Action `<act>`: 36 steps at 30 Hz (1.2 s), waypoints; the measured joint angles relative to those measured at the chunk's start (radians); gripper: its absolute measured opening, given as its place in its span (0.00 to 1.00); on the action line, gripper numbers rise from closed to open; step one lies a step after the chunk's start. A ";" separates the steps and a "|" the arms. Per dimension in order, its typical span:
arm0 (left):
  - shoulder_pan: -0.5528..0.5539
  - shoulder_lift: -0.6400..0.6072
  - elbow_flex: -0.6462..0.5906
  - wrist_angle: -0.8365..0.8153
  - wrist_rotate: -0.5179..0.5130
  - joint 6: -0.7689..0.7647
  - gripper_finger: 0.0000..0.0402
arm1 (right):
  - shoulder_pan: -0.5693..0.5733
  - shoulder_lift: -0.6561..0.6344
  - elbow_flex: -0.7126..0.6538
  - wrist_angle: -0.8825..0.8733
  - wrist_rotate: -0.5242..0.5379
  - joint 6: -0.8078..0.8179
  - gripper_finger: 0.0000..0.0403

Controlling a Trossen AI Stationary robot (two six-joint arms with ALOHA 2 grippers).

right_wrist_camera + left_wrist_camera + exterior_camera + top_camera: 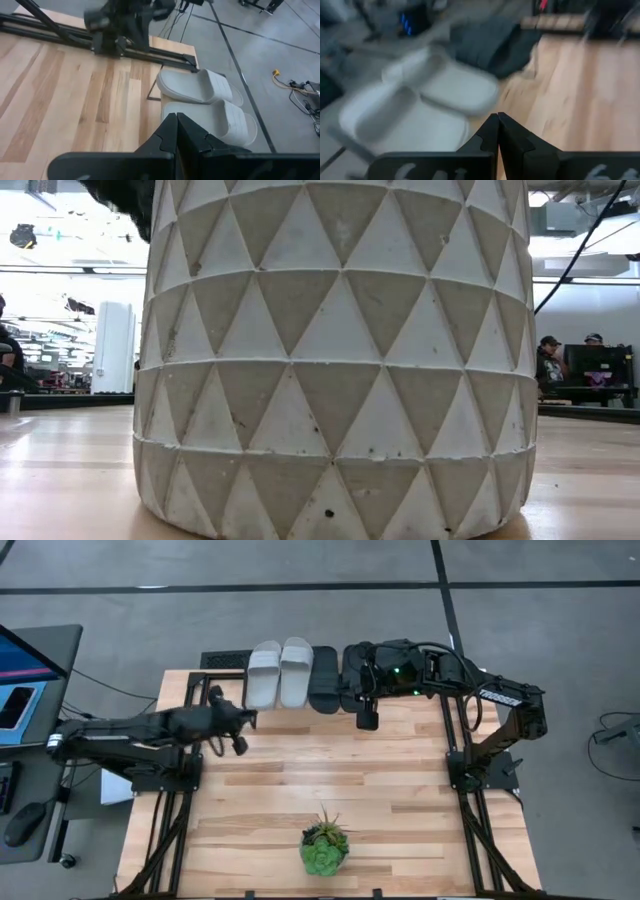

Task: Pick and place slides into the shelf
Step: Return to Home Position

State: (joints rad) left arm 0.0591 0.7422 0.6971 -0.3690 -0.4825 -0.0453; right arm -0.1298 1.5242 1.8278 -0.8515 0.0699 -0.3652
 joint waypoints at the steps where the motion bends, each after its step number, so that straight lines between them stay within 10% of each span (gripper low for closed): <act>1: -0.008 -0.030 0.015 0.005 0.006 0.010 0.00 | 0.003 0.000 0.000 0.005 -0.004 0.002 0.00; 15: -0.088 -0.522 0.102 0.070 0.193 0.152 0.00 | 0.020 -0.175 -0.060 0.227 -0.107 0.008 0.00; 28: -0.088 -0.575 0.084 -0.088 0.366 0.113 0.00 | 0.005 -0.561 -0.683 0.821 -0.136 0.180 0.00; 36: -0.088 -0.715 -0.070 -0.004 0.438 0.053 0.00 | 0.016 -0.649 -0.883 0.854 -0.152 0.272 0.00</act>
State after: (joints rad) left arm -0.0288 0.0276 0.6274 -0.3728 -0.0446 0.0073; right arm -0.1141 0.8752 0.9447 0.0025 -0.0821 -0.0933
